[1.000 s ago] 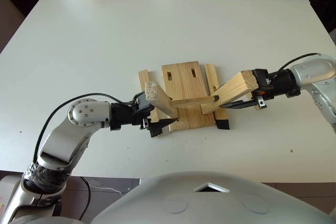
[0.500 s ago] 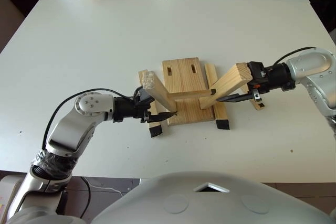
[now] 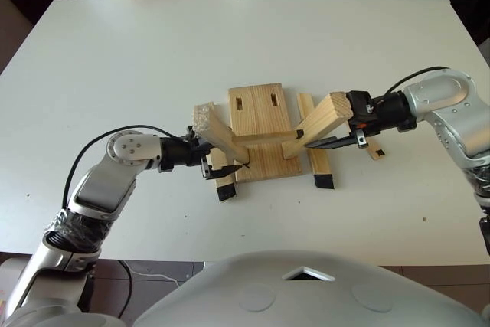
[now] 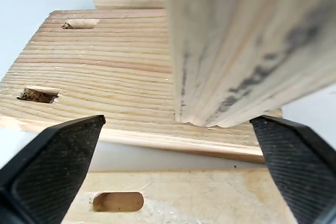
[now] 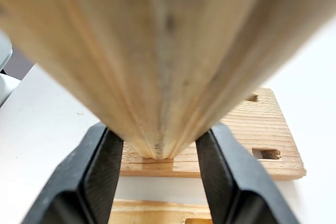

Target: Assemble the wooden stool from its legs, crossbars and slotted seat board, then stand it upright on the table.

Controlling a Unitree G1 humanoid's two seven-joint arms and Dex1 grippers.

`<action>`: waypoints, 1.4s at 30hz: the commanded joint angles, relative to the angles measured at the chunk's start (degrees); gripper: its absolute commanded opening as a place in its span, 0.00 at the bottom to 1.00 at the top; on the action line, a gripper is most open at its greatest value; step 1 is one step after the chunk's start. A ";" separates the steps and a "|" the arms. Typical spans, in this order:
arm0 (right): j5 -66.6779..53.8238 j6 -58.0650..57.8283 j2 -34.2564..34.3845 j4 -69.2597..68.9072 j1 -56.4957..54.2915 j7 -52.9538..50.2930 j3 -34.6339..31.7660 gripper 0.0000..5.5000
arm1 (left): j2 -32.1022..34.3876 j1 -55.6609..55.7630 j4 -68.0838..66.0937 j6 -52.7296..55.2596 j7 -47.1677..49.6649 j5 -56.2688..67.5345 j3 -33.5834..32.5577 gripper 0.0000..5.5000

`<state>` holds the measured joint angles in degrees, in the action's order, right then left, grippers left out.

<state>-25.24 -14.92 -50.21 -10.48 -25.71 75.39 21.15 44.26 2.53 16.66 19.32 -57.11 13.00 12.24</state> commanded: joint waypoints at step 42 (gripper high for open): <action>25.65 18.12 4.68 31.25 0.70 -3.75 -1.26 0.65 | 5.38 -6.70 -16.46 -15.24 2.27 -0.84 -11.38 0.98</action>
<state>-0.02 4.01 -43.35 21.47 -27.02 70.22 20.79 50.66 -3.36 -1.59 0.28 -54.45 11.11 1.10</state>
